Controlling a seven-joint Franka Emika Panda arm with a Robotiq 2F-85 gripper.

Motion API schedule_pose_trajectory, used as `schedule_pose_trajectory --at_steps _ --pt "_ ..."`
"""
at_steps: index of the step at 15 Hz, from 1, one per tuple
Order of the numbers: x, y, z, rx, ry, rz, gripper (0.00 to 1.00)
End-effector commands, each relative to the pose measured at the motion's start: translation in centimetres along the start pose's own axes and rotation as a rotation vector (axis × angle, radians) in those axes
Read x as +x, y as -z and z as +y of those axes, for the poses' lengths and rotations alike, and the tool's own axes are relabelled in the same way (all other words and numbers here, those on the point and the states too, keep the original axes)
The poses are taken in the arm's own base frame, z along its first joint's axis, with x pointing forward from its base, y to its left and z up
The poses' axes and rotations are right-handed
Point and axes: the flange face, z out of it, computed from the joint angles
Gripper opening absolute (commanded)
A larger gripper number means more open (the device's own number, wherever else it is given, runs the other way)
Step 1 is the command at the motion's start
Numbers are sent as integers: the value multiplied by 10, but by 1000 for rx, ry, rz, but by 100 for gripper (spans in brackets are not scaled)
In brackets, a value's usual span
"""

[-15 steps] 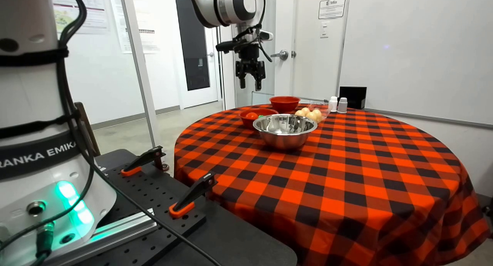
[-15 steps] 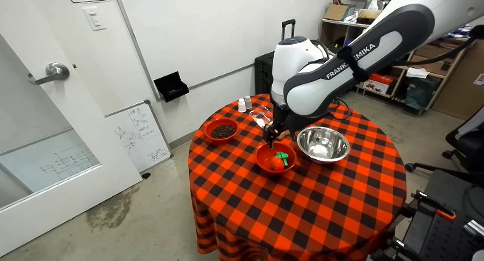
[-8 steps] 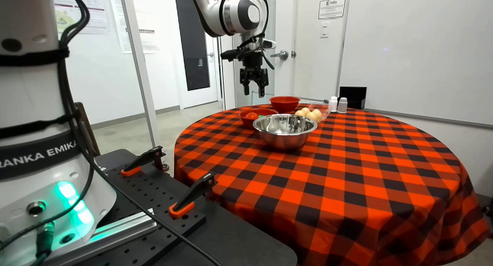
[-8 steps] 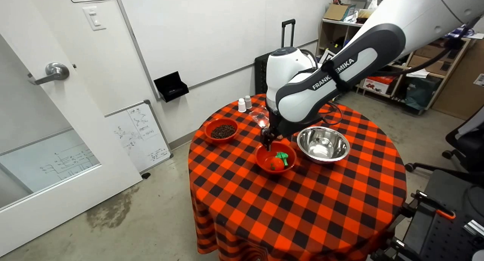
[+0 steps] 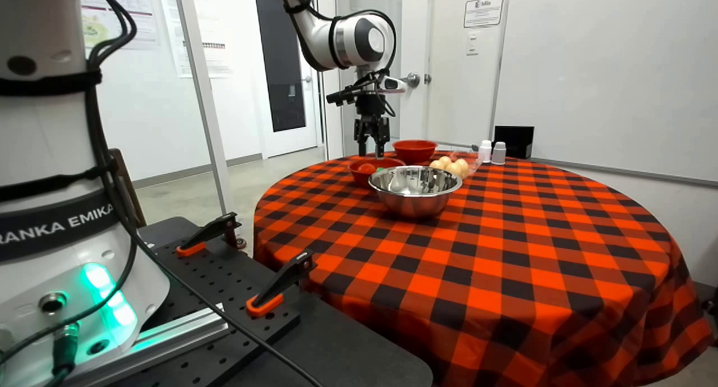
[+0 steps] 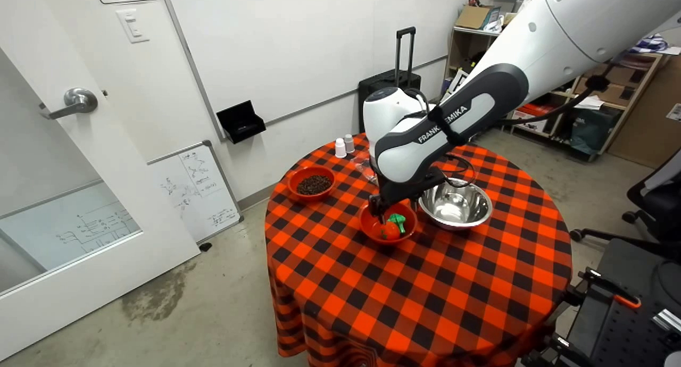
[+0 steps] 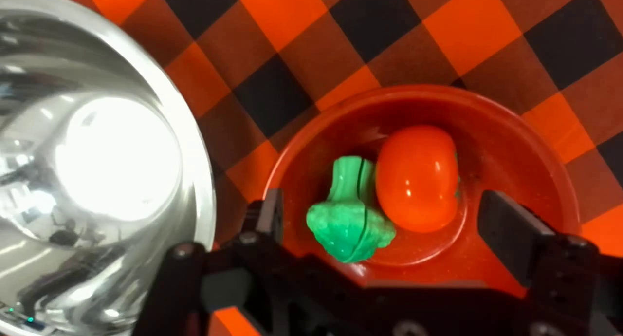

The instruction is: Pick the objects in the red bowl and an egg and put them in the silver bowl

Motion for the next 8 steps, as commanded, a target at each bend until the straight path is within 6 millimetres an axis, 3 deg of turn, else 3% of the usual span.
schedule_pose_trajectory --at_steps 1,8 --pt "9 -4 -11 -35 -51 -56 100" --pt "21 -2 -27 -9 -57 -46 100"
